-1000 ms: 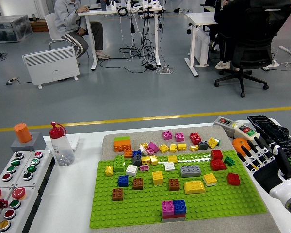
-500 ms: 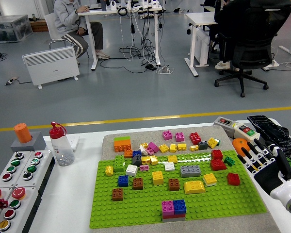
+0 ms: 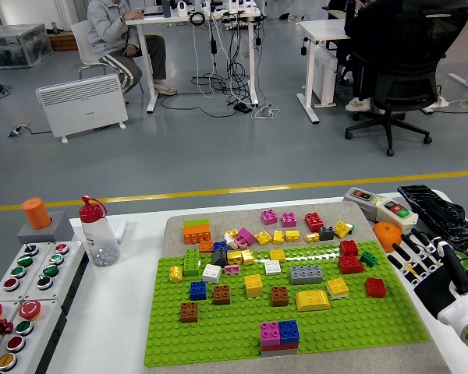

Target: Pick up the brick,pile it on top of brick,press brick,pick up the brick,pile it on top of brick,press brick

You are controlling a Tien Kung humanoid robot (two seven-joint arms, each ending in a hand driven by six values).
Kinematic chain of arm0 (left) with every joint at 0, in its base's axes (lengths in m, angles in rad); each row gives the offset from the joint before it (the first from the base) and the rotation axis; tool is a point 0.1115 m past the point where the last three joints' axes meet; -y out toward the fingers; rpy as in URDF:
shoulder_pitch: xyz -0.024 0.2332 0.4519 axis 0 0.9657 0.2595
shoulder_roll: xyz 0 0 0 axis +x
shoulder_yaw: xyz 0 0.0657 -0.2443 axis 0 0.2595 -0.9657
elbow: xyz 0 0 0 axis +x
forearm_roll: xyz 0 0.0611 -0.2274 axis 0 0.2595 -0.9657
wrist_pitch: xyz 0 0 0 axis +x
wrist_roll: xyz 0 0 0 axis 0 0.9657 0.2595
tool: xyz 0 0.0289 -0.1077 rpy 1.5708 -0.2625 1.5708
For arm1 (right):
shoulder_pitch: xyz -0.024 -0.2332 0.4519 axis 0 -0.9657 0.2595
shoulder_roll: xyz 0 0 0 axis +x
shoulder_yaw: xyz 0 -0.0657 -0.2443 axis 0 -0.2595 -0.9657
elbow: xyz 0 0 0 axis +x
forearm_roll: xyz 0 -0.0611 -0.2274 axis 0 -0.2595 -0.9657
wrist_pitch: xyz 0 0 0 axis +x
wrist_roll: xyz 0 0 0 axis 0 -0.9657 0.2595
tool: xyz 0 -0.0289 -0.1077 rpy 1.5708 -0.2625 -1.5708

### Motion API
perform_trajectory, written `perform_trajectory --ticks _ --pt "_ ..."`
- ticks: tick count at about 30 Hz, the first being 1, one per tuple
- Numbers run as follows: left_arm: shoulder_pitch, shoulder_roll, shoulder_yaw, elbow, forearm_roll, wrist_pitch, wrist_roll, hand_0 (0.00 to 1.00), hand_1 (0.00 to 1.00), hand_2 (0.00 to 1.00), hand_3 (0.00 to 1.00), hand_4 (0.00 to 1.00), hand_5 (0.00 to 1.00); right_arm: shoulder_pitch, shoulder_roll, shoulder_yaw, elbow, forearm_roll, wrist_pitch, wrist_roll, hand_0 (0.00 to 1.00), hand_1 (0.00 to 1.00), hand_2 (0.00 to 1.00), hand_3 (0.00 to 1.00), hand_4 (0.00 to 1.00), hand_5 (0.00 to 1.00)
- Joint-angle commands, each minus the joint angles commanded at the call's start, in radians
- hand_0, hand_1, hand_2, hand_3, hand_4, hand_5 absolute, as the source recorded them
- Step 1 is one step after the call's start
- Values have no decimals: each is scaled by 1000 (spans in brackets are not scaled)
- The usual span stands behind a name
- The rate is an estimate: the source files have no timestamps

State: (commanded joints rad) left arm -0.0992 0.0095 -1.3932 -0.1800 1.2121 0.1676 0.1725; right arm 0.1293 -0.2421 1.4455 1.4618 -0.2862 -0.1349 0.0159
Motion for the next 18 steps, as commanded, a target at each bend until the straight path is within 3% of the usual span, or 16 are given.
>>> perform_trajectory --ticks 8,9,18 --pt "6 -1 -2 0 7 0 2 650 680 706 574 302 998 -9 0 -2 -5 -10 17 24 856 814 819 788 533 483" --pt "7 -1 -2 0 8 0 2 650 682 706 573 302 998 -11 0 -2 -5 -11 20 26 908 847 859 845 537 482" --pt "10 -1 0 0 3 -1 0 650 680 704 573 301 998 -16 2 -6 -10 -23 53 23 920 853 861 854 540 483"
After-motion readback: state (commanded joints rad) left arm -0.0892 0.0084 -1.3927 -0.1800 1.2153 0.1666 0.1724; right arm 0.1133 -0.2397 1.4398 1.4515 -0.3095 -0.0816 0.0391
